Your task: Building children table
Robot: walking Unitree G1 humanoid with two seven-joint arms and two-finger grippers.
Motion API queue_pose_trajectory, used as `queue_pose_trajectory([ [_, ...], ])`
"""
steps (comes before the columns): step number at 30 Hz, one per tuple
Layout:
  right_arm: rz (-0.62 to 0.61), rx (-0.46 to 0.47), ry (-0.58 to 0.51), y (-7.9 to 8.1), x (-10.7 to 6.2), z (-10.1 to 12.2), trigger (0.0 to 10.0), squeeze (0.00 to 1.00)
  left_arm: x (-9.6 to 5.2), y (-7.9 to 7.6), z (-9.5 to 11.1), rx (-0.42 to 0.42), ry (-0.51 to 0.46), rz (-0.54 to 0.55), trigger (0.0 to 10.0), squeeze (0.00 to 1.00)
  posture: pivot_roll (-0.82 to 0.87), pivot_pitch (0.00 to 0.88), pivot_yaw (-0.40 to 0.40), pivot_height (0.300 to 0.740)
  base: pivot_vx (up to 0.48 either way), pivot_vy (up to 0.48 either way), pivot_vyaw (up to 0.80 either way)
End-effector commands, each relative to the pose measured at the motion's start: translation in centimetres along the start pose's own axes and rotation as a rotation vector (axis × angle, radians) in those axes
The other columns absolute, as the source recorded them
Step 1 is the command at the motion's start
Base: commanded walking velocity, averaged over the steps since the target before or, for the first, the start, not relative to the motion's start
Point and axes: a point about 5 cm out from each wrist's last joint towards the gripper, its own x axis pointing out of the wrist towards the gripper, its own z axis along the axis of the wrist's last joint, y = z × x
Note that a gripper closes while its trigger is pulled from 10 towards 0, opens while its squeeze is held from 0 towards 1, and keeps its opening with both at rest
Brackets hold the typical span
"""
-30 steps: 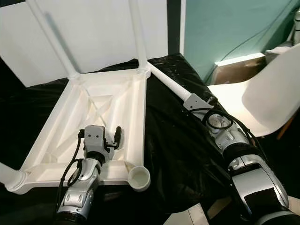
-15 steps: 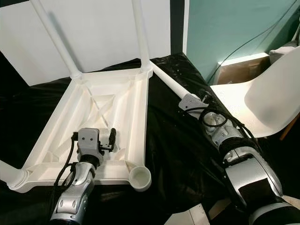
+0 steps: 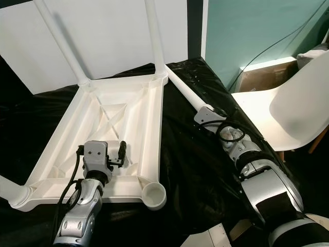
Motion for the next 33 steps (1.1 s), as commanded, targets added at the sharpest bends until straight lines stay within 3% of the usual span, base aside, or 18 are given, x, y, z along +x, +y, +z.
queue_pose_trajectory([
  [1,0.042,-0.012,0.019,1.0,-0.2,-0.3,0.0,0.0,-0.2,0.2,-0.3,0.017,0.02,0.019,10.0,0.0,0.1,0.012,0.128,0.74,0.0,0.0,0.0],
  [13,0.029,0.076,-0.006,2.2,-0.7,-0.1,0.0,0.0,0.2,-0.2,-0.3,0.012,0.023,0.011,10.0,0.0,0.08,0.006,0.121,0.74,0.0,0.0,0.0],
  [17,0.0,0.153,-0.062,3.2,-1.0,1.0,0.0,0.0,0.4,-0.4,-0.3,0.006,0.019,0.01,10.0,0.0,0.07,0.0,0.113,0.74,0.0,0.0,0.0],
  [19,-0.022,0.233,-0.11,4.7,-1.9,2.0,0.0,0.0,0.5,-0.5,-0.3,-0.001,0.018,0.014,10.0,0.0,0.06,0.0,0.104,0.74,0.0,0.0,0.0],
  [22,-0.029,0.263,-0.124,5.3,-2.4,2.3,0.0,0.0,0.6,-0.5,-0.3,-0.003,0.017,0.015,10.0,0.0,0.05,0.0,0.101,0.74,0.0,0.0,0.0],
  [24,-0.042,0.33,-0.146,7.0,-4.4,2.9,0.0,0.0,0.7,-0.7,-0.4,-0.009,0.019,0.013,10.0,0.0,0.03,0.0,0.1,0.74,0.0,0.0,0.0],
  [25,-0.042,0.33,-0.146,7.0,-4.4,2.9,0.0,0.0,0.7,-0.7,-0.4,-0.009,0.019,0.013,10.0,0.0,0.03,0.0,0.1,0.74,0.0,0.0,0.0],
  [27,-0.038,0.41,-0.176,8.5,-8.0,3.1,0.0,0.0,0.9,-1.1,-0.7,-0.015,0.024,-0.006,10.0,0.0,0.0,0.0,0.101,0.74,0.0,0.0,0.0],
  [28,-0.038,0.41,-0.176,8.5,-8.0,3.1,0.0,0.0,0.9,-1.1,-0.7,-0.015,0.024,-0.006,10.0,0.0,0.0,0.0,0.101,0.74,0.0,0.0,0.0],
  [30,-0.041,0.475,-0.191,8.5,-9.8,2.6,0.0,0.0,1.1,-1.4,-0.6,-0.017,0.022,-0.02,10.0,0.0,-0.01,0.0,0.101,0.74,0.0,0.0,0.0],
  [33,-0.044,0.497,-0.194,8.3,-10.4,2.3,0.0,0.0,1.2,-1.5,-0.6,-0.017,0.021,-0.024,10.0,0.0,-0.02,0.0,0.103,0.74,0.0,0.0,0.0],
])
